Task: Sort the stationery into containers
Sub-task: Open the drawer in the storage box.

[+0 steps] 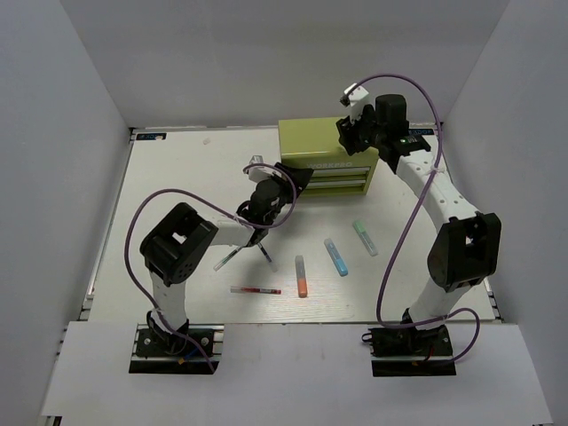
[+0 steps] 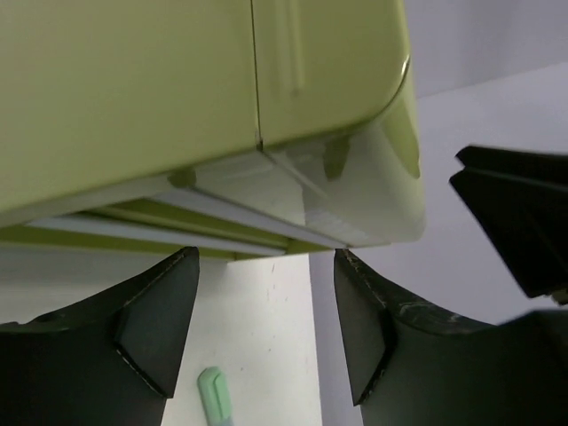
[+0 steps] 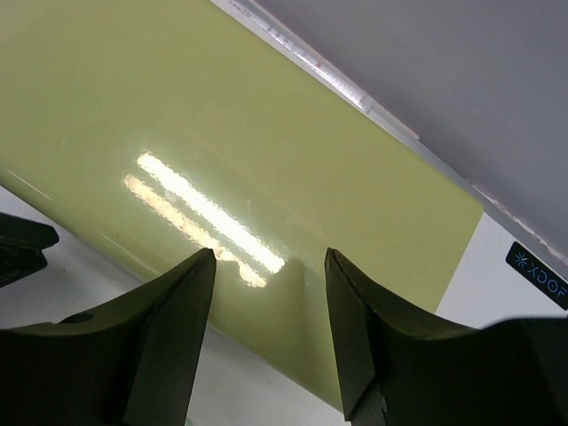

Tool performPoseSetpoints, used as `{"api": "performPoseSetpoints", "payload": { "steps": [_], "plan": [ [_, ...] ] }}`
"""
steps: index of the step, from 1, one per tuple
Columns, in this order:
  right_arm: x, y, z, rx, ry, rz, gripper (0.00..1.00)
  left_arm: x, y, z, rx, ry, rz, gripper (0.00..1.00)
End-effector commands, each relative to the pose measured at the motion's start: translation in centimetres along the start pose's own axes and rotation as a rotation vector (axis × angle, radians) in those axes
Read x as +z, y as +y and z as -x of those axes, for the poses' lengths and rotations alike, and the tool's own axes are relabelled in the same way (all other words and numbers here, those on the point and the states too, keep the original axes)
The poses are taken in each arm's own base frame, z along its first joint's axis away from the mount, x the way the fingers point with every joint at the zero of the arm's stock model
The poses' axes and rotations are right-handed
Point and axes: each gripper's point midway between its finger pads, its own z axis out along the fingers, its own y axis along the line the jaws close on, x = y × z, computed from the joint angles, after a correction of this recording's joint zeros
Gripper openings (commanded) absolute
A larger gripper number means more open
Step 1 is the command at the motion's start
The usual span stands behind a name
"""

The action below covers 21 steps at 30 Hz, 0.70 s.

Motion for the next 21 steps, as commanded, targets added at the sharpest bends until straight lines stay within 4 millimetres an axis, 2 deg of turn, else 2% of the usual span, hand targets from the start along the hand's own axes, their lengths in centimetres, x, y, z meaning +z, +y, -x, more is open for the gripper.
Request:
{"api": "performPoseSetpoints", "payload": {
  "steps": [1,3,6,9,15,20,21],
  "plan": [
    [0.1,-0.2,0.3,-0.012,-0.006,-0.014,0.56,0.9,-2.2,1.3,-0.057,-0.066,-0.038,0.71],
    [0.2,0.4,-0.4,-0.001,0.016,0.012,0.56,1.1,-2.3,1.5,-0.057,-0.075,-0.034,0.68],
    [0.1,1.1,-0.8,0.009,0.022,0.042,0.56,1.2,-1.4,1.1,-0.059,-0.064,-0.006,0.66],
    [-0.2,1.5,-0.6,0.007,0.006,0.056,0.58,1.2,-1.2,1.2,-0.067,-0.070,0.005,0.63],
    [-0.4,1.4,-0.8,0.001,0.010,0.056,0.59,1.0,-0.1,0.4,-0.088,-0.058,0.038,0.56],
    [-0.4,1.6,-1.0,0.005,0.018,0.061,0.59,1.6,-0.4,0.7,-0.098,-0.076,0.043,0.51],
    [-0.5,1.5,-0.8,0.004,0.013,0.057,0.59,1.7,0.1,0.6,-0.095,-0.082,0.054,0.51]
  ]
}}
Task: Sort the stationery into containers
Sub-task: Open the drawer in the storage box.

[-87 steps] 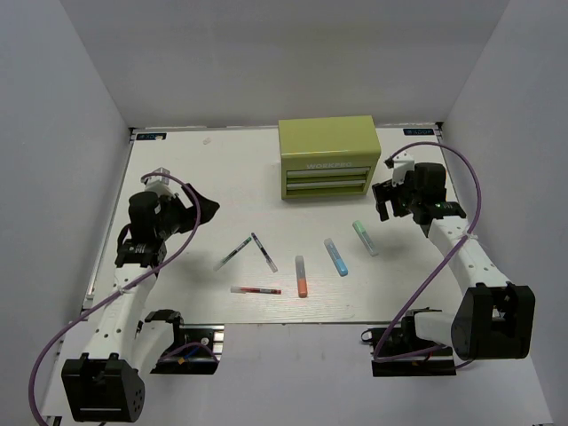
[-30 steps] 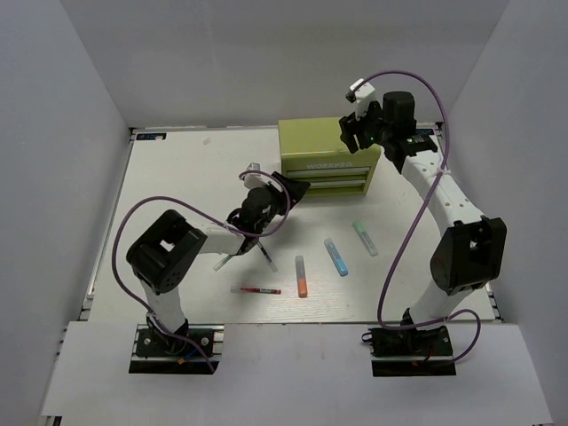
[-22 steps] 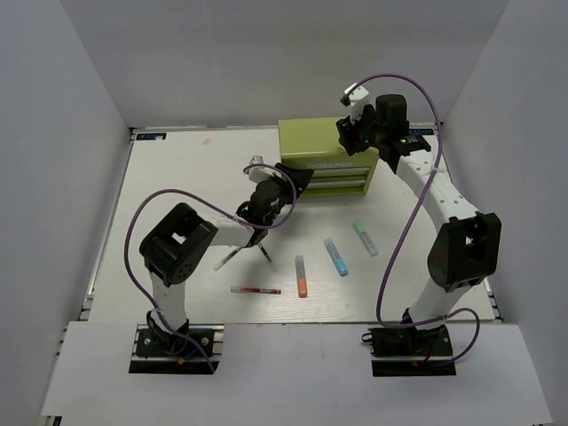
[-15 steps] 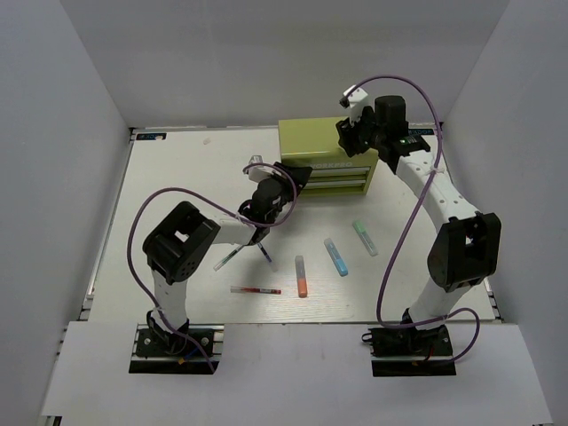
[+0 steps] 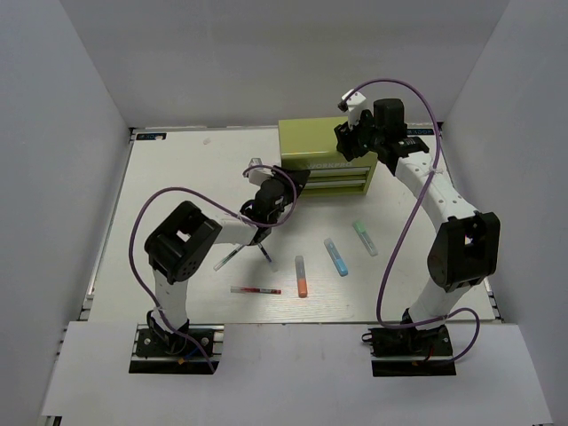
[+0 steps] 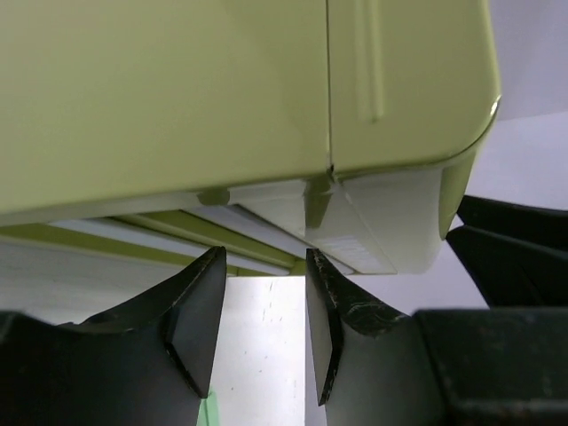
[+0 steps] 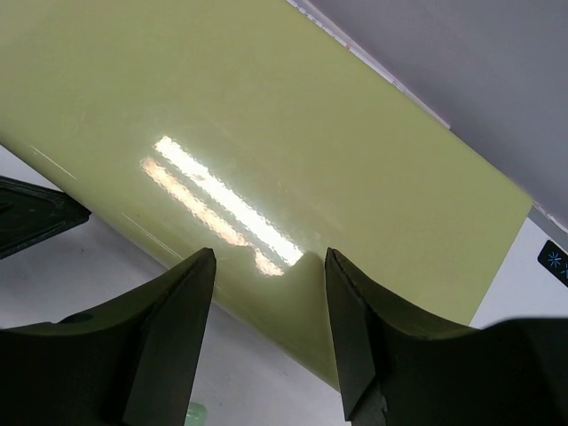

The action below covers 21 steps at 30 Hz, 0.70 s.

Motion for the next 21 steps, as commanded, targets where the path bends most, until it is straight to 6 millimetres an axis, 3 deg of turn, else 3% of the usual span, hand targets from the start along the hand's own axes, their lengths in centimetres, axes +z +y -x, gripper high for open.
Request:
{"api": "performPoseSetpoints", "payload": {
  "steps": [1,21],
  "plan": [
    [-0.7,0.1,0.6,-0.010,-0.018,0.000,0.59,0.6,-1.0,0.3,-0.015,-0.027,-0.009,0.51],
    [-0.8,0.2,-0.2,-0.020,0.005,-0.008,0.59,1.4,-0.6,1.0,-0.103,-0.132,-0.001,0.51]
  ]
}}
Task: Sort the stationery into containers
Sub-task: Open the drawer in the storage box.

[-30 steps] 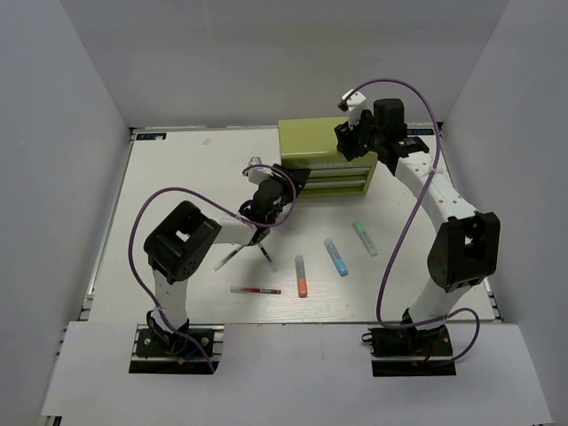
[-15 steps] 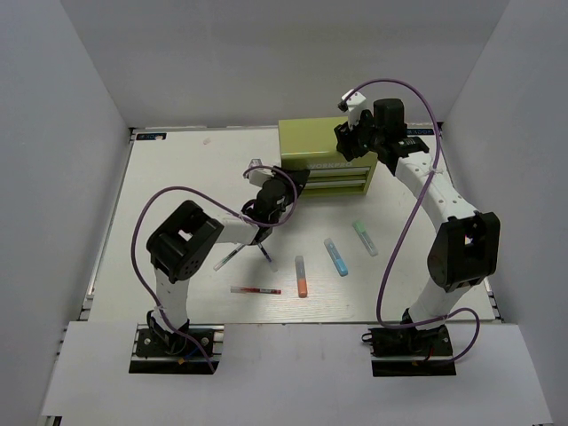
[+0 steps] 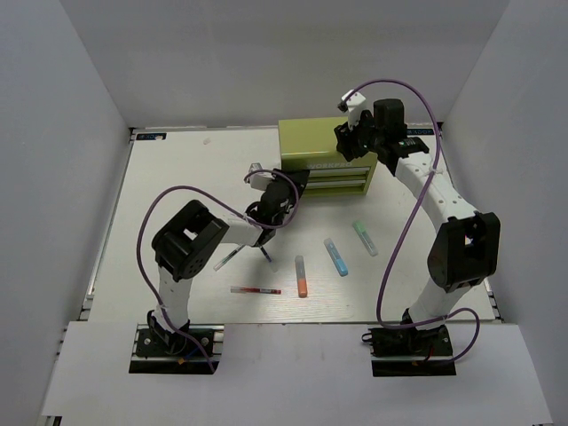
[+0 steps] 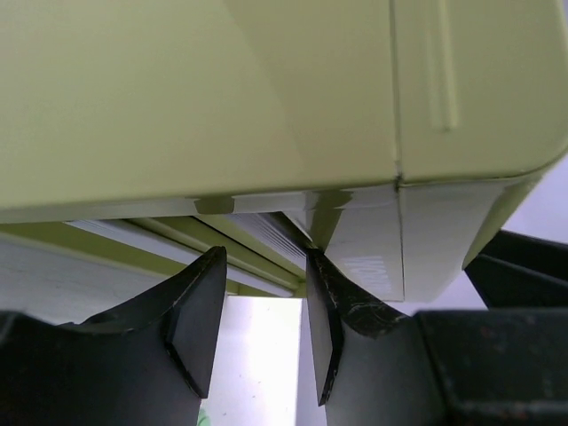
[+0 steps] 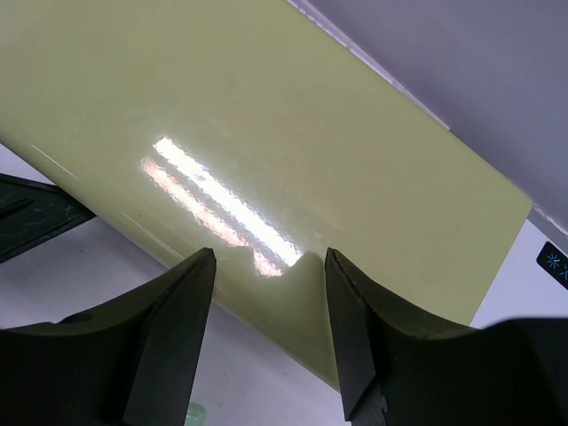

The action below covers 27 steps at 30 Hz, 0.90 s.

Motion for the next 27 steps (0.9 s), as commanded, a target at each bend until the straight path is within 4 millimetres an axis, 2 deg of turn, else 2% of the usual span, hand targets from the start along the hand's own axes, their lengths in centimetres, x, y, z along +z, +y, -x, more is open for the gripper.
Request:
{"api": "performPoseSetpoints", "payload": {
  "steps": [1,3,5,6,10,20,24,25,27],
  "plan": [
    [-0.9,0.1,-0.3,-0.017,0.009,-0.009,0.59,0.6,-1.5,1.0,-0.062,-0.076,-0.035,0.51],
    [-0.8,0.2,-0.4,-0.020,0.011,-0.006,0.59,0.7,-1.0,0.6,-0.068,-0.082,-0.031,0.51],
    [-0.9,0.3,-0.5,-0.024,0.013,-0.006,0.59,1.0,-1.1,1.1,-0.086,-0.117,-0.033,0.51],
    [-0.9,0.3,-0.5,-0.025,0.013,-0.002,0.60,0.9,-1.9,0.9,-0.108,-0.120,-0.051,0.51],
    [-0.9,0.3,-0.9,-0.029,0.022,-0.005,0.60,1.2,-1.6,0.8,-0.147,-0.151,-0.073,0.52],
    [-1.1,0.4,-1.6,-0.045,0.034,-0.008,0.60,1.0,-1.8,2.0,-0.239,-0.257,-0.114,0.56],
    [-1.3,0.5,-2.0,-0.049,0.043,-0.003,0.59,1.3,-1.8,2.4,-0.263,-0.292,-0.137,0.56],
    [-1.3,0.6,-2.1,-0.049,0.047,-0.001,0.57,1.3,-1.8,2.4,-0.263,-0.292,-0.137,0.53],
    [-1.3,0.6,-2.2,-0.051,0.045,-0.001,0.57,1.4,-1.5,1.7,-0.264,-0.283,-0.140,0.51]
  ]
}}
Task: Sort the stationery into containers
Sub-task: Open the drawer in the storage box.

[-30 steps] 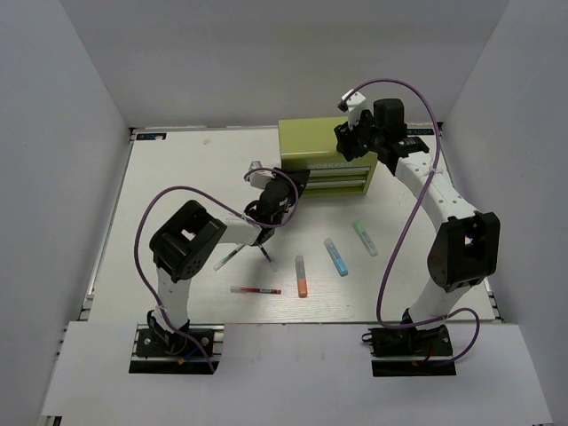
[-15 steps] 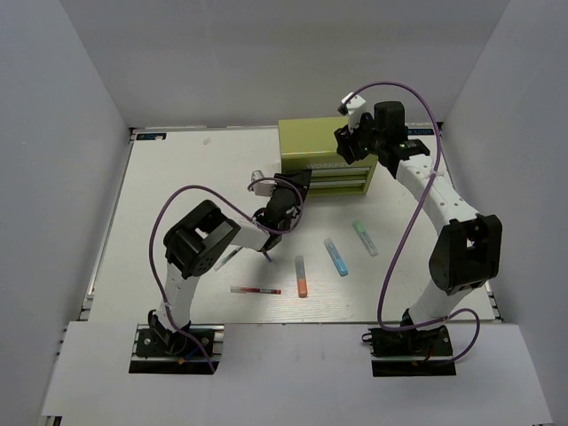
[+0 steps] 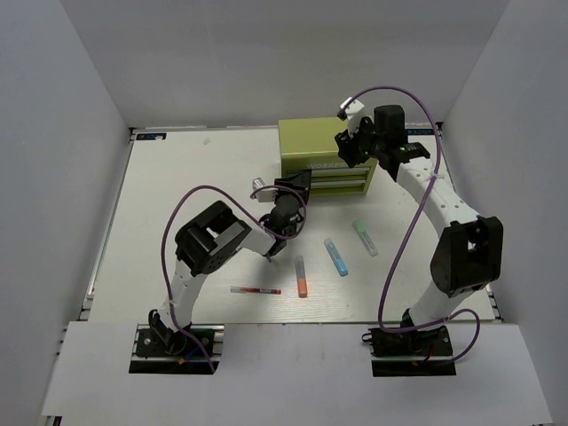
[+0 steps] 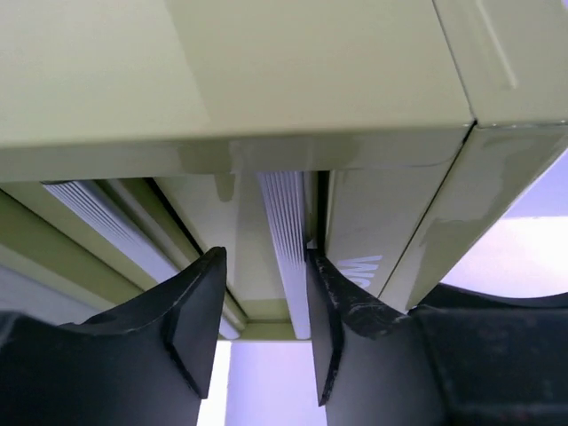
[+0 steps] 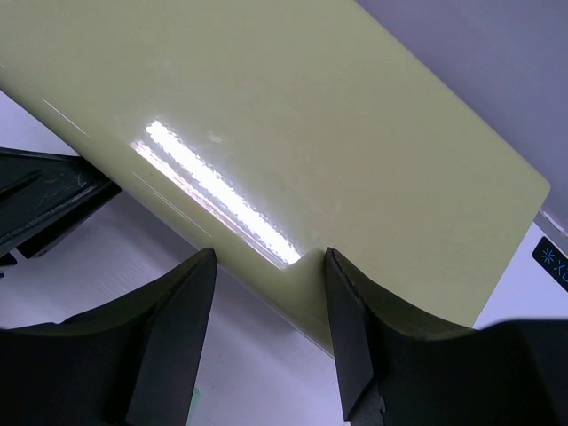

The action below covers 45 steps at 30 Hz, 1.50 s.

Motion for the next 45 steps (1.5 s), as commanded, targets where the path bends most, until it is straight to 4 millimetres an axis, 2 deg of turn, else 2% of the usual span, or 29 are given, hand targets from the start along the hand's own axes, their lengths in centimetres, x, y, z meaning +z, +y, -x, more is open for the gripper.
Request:
{"api": "performPoseSetpoints", "payload": {
  "steps": [1,3,4,16,22,25,29,33,38,44,45],
  "plan": [
    [-0.7,0.1,-0.9,-0.004,0.026,-0.010,0.57,1.4,-2.5,1.8,-0.074,-0.104,-0.063,0.50],
    [-0.6,0.2,-1.2,-0.002,0.031,-0.007,0.57,1.4,-1.8,1.9,-0.082,-0.113,-0.070,0.49],
    [-0.7,0.3,-1.1,-0.003,0.032,-0.007,0.57,1.2,-2.1,1.5,-0.091,-0.105,-0.079,0.46],
    [-1.0,0.6,-1.9,-0.012,0.042,-0.005,0.55,1.2,-1.3,1.7,-0.095,-0.146,-0.075,0.45],
    [-1.2,0.8,-1.8,-0.018,0.040,0.000,0.53,1.3,-0.6,0.9,-0.064,-0.137,-0.063,0.45],
    [-1.2,0.8,-1.9,-0.021,0.042,0.002,0.53,1.2,-0.4,0.9,-0.061,-0.138,-0.069,0.41],
    [-1.4,0.8,-1.9,-0.023,0.040,0.001,0.53,1.3,-0.9,0.6,-0.075,-0.124,-0.105,0.21],
    [-1.5,0.8,-2.0,-0.024,0.042,0.002,0.52,1.3,-0.5,0.3,-0.064,-0.113,-0.105,0.08],
    [-1.3,1.0,-2.1,-0.030,0.044,0.008,0.52,1.2,-0.6,0.2,-0.051,-0.106,-0.113,0.01],
    [-1.2,1.0,-2.1,-0.030,0.048,0.013,0.52,1.1,-0.2,0.1,-0.034,-0.095,-0.106,0.00],
    [-1.1,1.0,-2.3,-0.026,0.055,0.017,0.52,0.8,-0.3,-0.5,-0.034,-0.077,-0.108,0.00]
  ]
}}
